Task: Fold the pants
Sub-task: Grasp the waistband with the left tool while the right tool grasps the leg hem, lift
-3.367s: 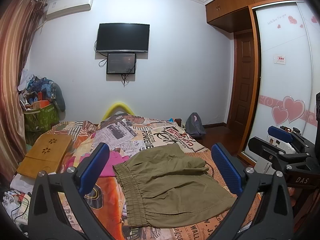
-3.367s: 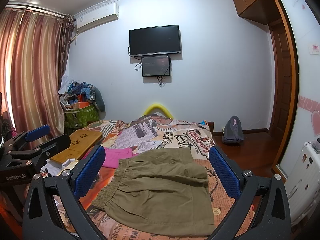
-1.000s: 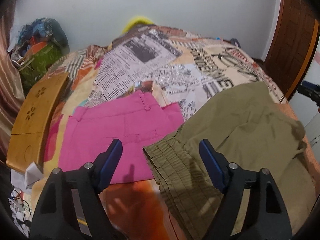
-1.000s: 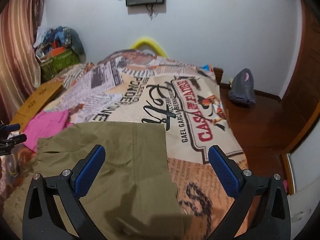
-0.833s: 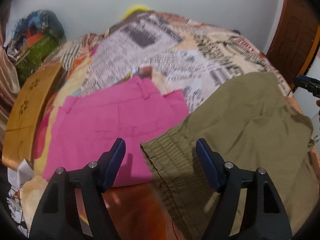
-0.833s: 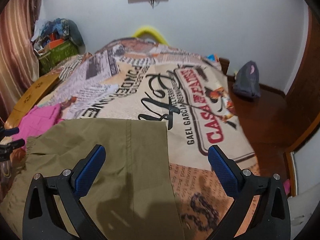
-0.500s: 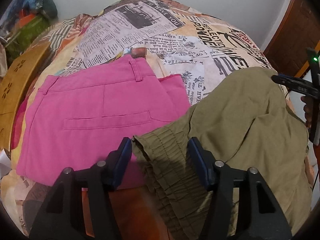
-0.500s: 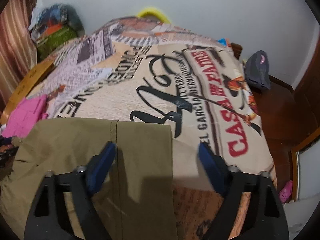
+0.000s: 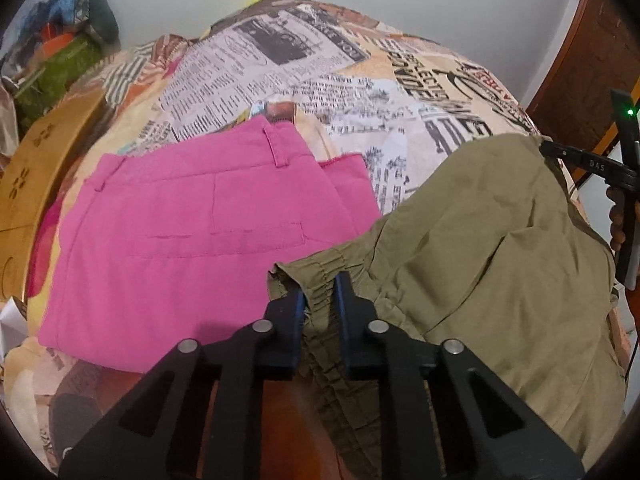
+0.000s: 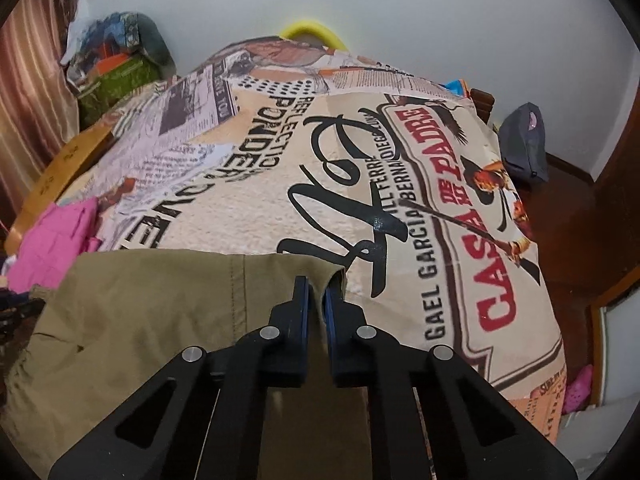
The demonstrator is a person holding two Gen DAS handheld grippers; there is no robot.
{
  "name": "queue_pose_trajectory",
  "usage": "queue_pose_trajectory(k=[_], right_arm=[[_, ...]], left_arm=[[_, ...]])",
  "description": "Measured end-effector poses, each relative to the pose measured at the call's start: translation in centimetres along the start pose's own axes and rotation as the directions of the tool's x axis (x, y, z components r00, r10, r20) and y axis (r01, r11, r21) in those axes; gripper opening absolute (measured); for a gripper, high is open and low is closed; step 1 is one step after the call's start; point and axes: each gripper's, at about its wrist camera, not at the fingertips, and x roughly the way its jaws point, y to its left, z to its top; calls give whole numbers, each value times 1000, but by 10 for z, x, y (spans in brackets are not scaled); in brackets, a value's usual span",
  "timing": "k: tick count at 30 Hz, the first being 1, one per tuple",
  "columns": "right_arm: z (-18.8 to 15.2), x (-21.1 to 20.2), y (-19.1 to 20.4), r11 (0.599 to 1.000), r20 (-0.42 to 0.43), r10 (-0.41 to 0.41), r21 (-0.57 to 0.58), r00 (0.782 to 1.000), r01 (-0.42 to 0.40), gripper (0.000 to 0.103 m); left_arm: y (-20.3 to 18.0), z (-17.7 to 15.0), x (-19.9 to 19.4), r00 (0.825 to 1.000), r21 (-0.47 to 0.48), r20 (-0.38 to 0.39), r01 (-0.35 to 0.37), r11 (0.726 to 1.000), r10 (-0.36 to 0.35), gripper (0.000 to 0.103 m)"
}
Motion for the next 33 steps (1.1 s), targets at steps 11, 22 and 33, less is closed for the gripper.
queue_pose_trajectory(k=[11, 22, 33], right_arm=[[1, -9, 1, 994, 43, -107, -22, 993, 108, 3], [7, -54, 5, 997, 121, -70, 0, 990, 71, 3], [-6, -157, 18, 999, 237, -45, 15, 971, 43, 3]], left_arm=[[-4, 14, 12, 992, 64, 16, -124, 990, 123, 11], [-8, 31, -41, 993, 17, 107, -61, 998, 59, 4], [-33, 28, -141, 974, 55, 225, -28, 998, 15, 4]])
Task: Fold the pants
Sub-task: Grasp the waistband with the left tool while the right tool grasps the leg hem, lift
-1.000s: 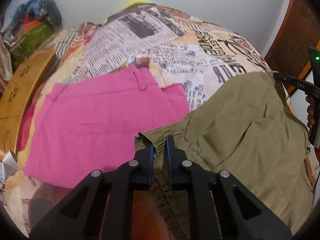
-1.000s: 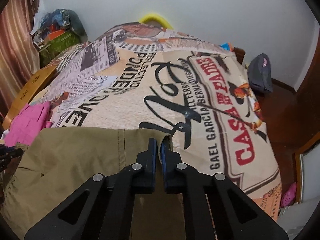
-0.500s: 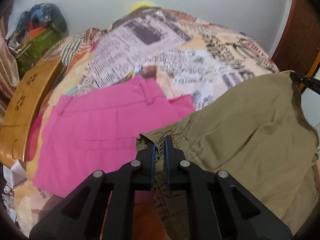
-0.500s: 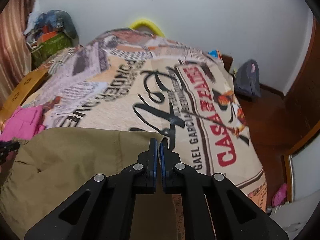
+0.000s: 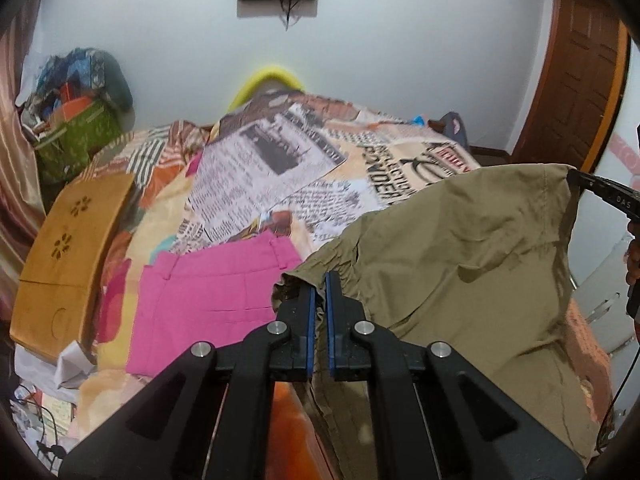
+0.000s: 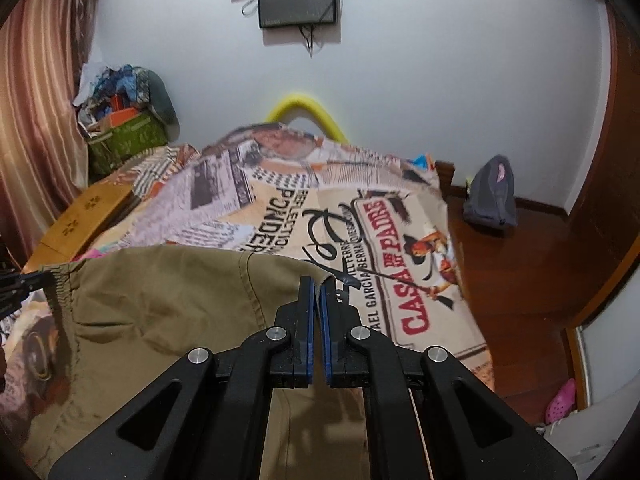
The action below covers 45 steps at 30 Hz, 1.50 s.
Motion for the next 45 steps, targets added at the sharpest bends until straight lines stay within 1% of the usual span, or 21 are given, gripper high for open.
queue_pose_trajectory(k=[4, 9, 13, 19, 26, 28, 33, 40, 45], right_arm=[[-7, -38, 1, 1000, 27, 4, 14, 1000, -5, 3], [-23, -79, 3, 999, 47, 1, 38, 999, -3, 3], [-38, -107, 5, 998, 60, 7, 61, 998, -11, 3], [-70, -139, 11, 997, 54, -1, 83, 999, -4, 3], [-109, -165, 15, 990, 37, 19, 138, 999, -24, 3], [-124, -174, 20, 989, 30, 22, 143, 999, -26, 3], [-148, -182, 24, 989, 7, 18, 146, 1000, -19, 3], [-184, -184, 26, 987, -43, 20, 163, 999, -13, 3], [-216, -182, 25, 978, -83, 30, 209, 996, -12, 3]], left_arm=[[-11, -2, -36, 999, 17, 27, 21, 1000, -21, 4], [-22, -13, -77, 997, 40, 55, 49, 998, -51, 4], [-32, -29, -107, 996, 78, 63, 60, 995, -65, 4], [-40, -57, -136, 994, 99, 64, 79, 992, -85, 4], [-42, -94, -156, 994, 90, 42, 100, 991, -104, 4], [-42, -105, -160, 994, 100, 40, 93, 991, -98, 4], [-44, -140, -163, 996, 107, 25, 84, 991, -87, 4], [-38, -175, -159, 994, 89, -24, 113, 990, -111, 4], [-40, -198, -156, 991, 95, -66, 123, 988, -117, 4]])
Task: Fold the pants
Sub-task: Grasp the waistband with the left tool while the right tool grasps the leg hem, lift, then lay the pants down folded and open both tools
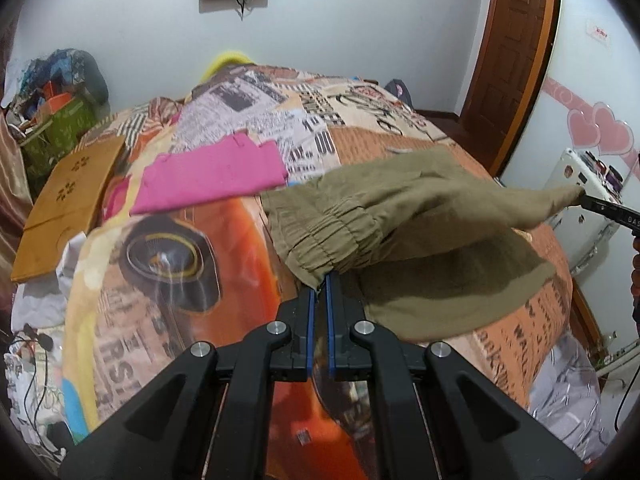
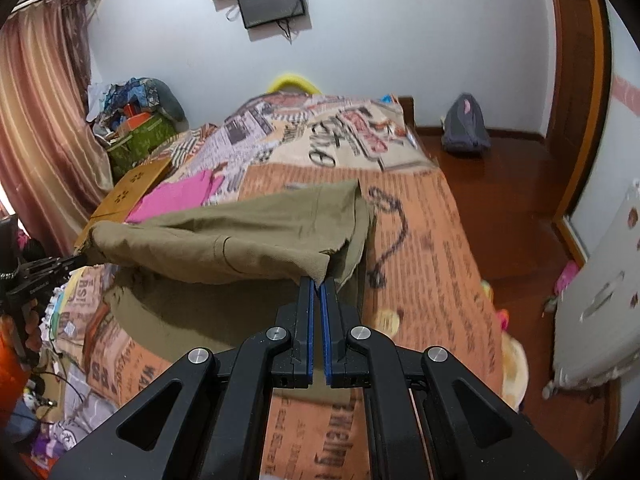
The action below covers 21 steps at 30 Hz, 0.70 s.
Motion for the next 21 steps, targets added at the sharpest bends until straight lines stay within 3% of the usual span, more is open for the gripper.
queue_pose_trajectory(k=[11, 17, 21], right_arm=[[-52, 17, -11, 997, -87, -56, 42, 995, 59, 3], [-64, 16, -19, 994, -131, -82, 65, 988, 92, 3], [-55, 7, -10, 995, -121, -86, 34, 989, 90, 4]], left_arm=[[-7, -36, 12, 996, 41, -84, -14, 999, 17, 4], [7, -44, 11, 992, 19, -120, -44, 999, 46, 4], [17, -31, -3, 994, -12, -97, -57, 998, 56, 5]])
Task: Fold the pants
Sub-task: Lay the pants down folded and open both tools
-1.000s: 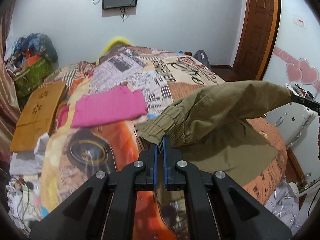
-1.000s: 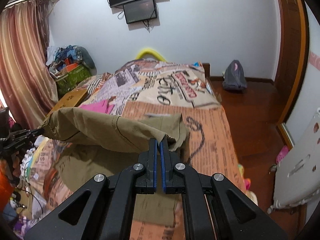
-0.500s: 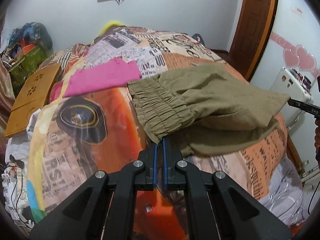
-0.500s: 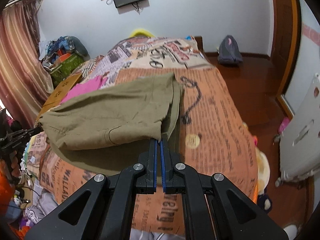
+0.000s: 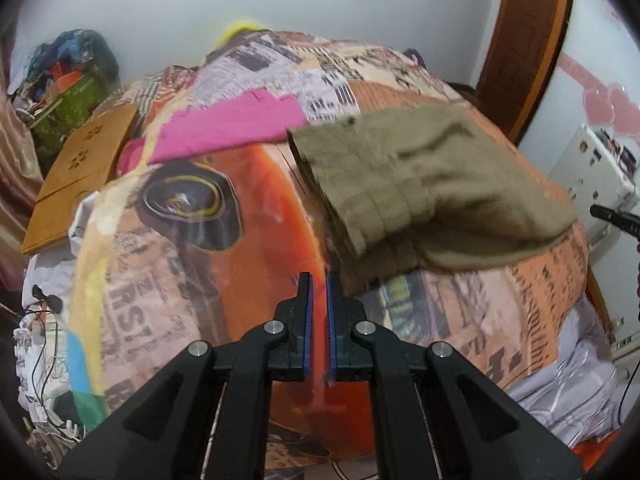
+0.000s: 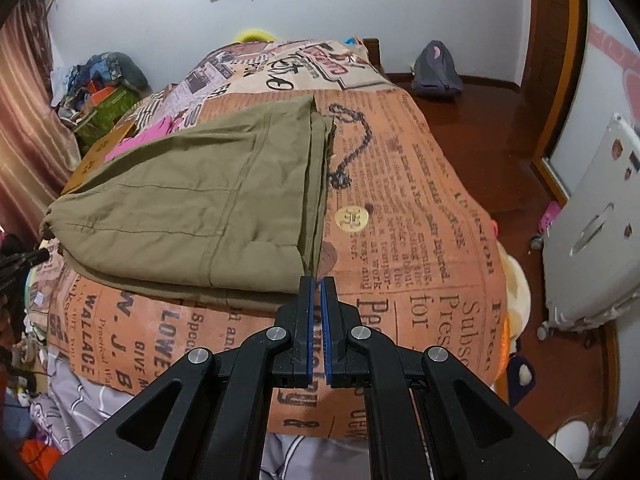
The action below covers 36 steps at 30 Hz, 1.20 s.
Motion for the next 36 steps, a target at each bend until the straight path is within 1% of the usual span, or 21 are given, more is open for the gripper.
queue_pose_trajectory(k=[2, 4, 5, 6, 7, 10, 11, 13, 14, 17, 18, 19, 20, 21, 22, 26, 29, 30, 31, 34, 36], right_arm=[[9, -8, 9, 1000, 28, 16, -19, 999, -15, 5], [18, -9, 20, 999, 46, 40, -31, 998, -38, 9], [22, -9, 25, 998, 55, 53, -38, 997, -51, 10], [27, -7, 33, 997, 62, 69, -46, 996, -67, 13], [31, -6, 39, 995, 68, 83, -53, 994, -80, 20], [36, 1, 61, 991, 85, 117, -78, 989, -111, 34], [36, 5, 67, 989, 84, 129, -89, 988, -121, 35], [34, 17, 81, 983, 62, 151, -113, 987, -143, 36], [33, 24, 85, 982, 47, 153, -118, 987, -147, 36], [21, 51, 92, 980, -36, 154, -122, 987, -158, 36], [14, 64, 92, 981, -74, 145, -120, 987, -153, 36], [9, 69, 91, 981, -86, 145, -118, 986, -155, 36], [4, 70, 88, 981, -76, 152, -112, 985, -159, 37], [0, 68, 84, 981, -65, 156, -108, 986, -162, 39], [0, 67, 82, 980, -68, 160, -108, 985, -167, 39], [0, 62, 71, 978, -89, 168, -109, 982, -177, 39], [0, 58, 62, 986, -103, 75, -139, 992, -89, 39], [0, 57, 59, 988, -106, 71, -132, 992, -85, 39], [1, 55, 52, 989, -109, 76, -117, 991, -88, 39], [9, 46, 37, 992, -102, 90, -75, 991, -98, 40], [20, 41, 31, 995, -72, 68, -71, 995, -73, 40]], left_arm=[[0, 13, -11, 999, -9, 33, 0, 1000, 0, 11], [-6, 24, -17, 998, 0, 59, 0, 1000, 0, 29], [-12, 31, -20, 997, 8, 76, 4, 1000, -5, 34], [-18, 36, -21, 996, 16, 89, 10, 1000, -11, 41], [-25, 42, -21, 995, 24, 99, 18, 1000, -20, 45], [-43, 51, -16, 993, 39, 100, 62, 997, -66, 46], [-49, 52, -11, 992, 44, 93, 82, 996, -85, 46], [-60, 51, 0, 993, 59, 71, 93, 994, -97, 46], [-65, 48, 10, 995, 68, 45, 86, 994, -89, 47], [-70, 35, 37, 998, 72, -24, 60, 996, -58, 50], [-68, 29, 45, 998, 65, -42, 57, 996, -54, 53], [-66, 25, 49, 998, 63, -42, 52, 997, -49, 60], [-63, 20, 51, 999, 62, -26, 35, 997, -33, 65], [-61, 17, 52, 1000, 60, -15, 21, 998, -20, 73], [-58, 14, 53, 1000, 55, -13, 16, 998, -15, 77], [-42, 15, 53, 997, 11, -36, 71, 997, -70, 80], [-31, 20, 44, 995, -13, -44, 94, 995, -95, 79], [-28, 23, 40, 994, -14, -42, 98, 995, -98, 79], [-26, 26, 35, 995, -15, -37, 97, 995, -97, 79], [-15, 44, 18, 999, -10, 8, 39, 999, -39, 79], [-7, 58, 14, 999, -18, 28, 27, 999, -27, 79]])
